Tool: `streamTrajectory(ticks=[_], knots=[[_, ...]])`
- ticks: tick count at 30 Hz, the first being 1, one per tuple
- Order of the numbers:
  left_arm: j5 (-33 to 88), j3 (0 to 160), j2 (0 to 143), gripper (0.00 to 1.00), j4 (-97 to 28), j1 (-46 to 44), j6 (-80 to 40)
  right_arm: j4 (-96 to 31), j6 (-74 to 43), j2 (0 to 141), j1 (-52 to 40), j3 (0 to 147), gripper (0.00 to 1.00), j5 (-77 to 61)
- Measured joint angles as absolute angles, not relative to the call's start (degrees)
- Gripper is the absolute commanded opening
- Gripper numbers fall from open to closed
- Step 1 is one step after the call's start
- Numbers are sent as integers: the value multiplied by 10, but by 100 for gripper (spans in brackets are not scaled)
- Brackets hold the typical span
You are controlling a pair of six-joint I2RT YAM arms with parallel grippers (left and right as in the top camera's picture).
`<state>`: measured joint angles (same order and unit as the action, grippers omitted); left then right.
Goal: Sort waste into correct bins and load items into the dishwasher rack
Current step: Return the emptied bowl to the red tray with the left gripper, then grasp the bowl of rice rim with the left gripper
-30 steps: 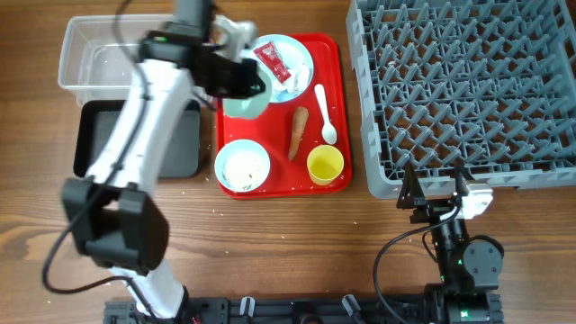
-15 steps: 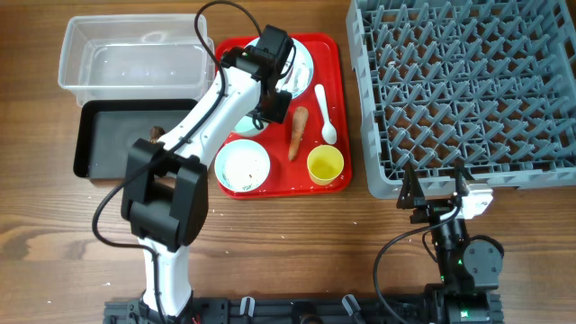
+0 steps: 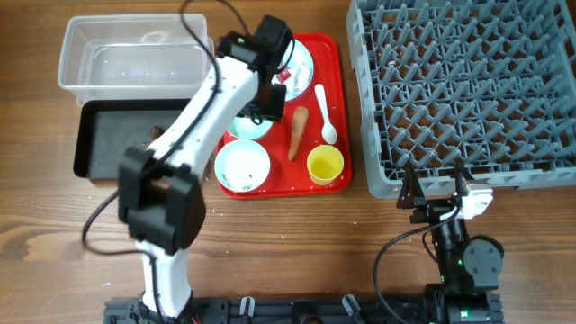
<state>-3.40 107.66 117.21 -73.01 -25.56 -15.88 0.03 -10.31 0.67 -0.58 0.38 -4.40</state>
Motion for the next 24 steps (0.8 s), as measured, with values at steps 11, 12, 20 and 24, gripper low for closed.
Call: streamTrajectory(ticks=[11, 12, 20, 24], knots=[[-11, 927, 1131, 52, -672, -283, -312, 0, -103, 7, -6, 4, 100, -44], [-7, 911, 1133, 51, -662, -287, -315, 0, -103, 7, -6, 4, 100, -44], [17, 830, 1133, 30, -577, -288, -304, 0, -103, 7, -6, 4, 100, -44], [31, 799, 1134, 4, -561, -288, -296, 0, -103, 7, -6, 4, 100, -44]])
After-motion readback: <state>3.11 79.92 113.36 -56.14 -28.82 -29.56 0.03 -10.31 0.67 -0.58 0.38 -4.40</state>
